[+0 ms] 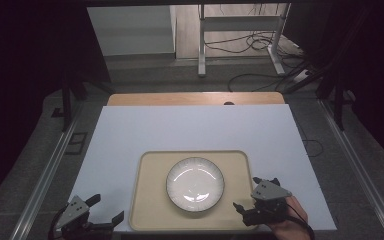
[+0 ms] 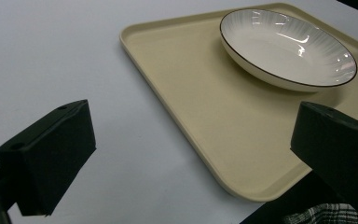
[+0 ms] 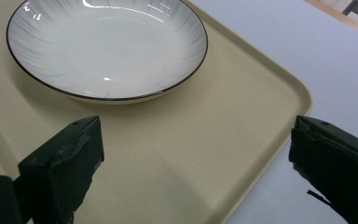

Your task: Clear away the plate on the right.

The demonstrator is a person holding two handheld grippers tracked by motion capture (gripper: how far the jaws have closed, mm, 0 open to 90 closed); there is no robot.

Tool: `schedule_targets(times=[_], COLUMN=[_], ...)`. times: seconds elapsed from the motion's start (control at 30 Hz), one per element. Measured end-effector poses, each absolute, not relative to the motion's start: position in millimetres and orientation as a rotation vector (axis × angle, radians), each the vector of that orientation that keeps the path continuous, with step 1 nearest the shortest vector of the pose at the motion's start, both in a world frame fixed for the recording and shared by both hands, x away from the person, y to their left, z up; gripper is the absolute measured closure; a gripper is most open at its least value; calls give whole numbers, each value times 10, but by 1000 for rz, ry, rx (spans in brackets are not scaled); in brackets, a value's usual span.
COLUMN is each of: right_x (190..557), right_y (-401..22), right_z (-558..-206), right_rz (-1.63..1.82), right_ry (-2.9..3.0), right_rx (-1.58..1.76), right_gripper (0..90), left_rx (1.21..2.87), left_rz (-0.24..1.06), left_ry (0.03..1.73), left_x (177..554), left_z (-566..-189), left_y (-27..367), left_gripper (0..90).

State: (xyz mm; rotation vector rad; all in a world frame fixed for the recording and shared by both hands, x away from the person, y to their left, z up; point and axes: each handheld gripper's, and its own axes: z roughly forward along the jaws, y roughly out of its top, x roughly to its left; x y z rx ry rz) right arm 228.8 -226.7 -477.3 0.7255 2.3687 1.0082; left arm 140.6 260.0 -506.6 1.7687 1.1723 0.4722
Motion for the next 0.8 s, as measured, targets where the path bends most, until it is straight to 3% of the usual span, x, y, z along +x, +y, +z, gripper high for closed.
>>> schedule_targets(times=[0.8], right_x=[2209], right_y=[-2522], right_z=[-4769], right_rz=[1051], right_ry=[2322], right_rx=[804], right_gripper=[3], left_rx=[1767], left_rz=[473], left_ry=[1172], left_x=[1404], left_z=[-5065], left_y=[2602], left_gripper=[0])
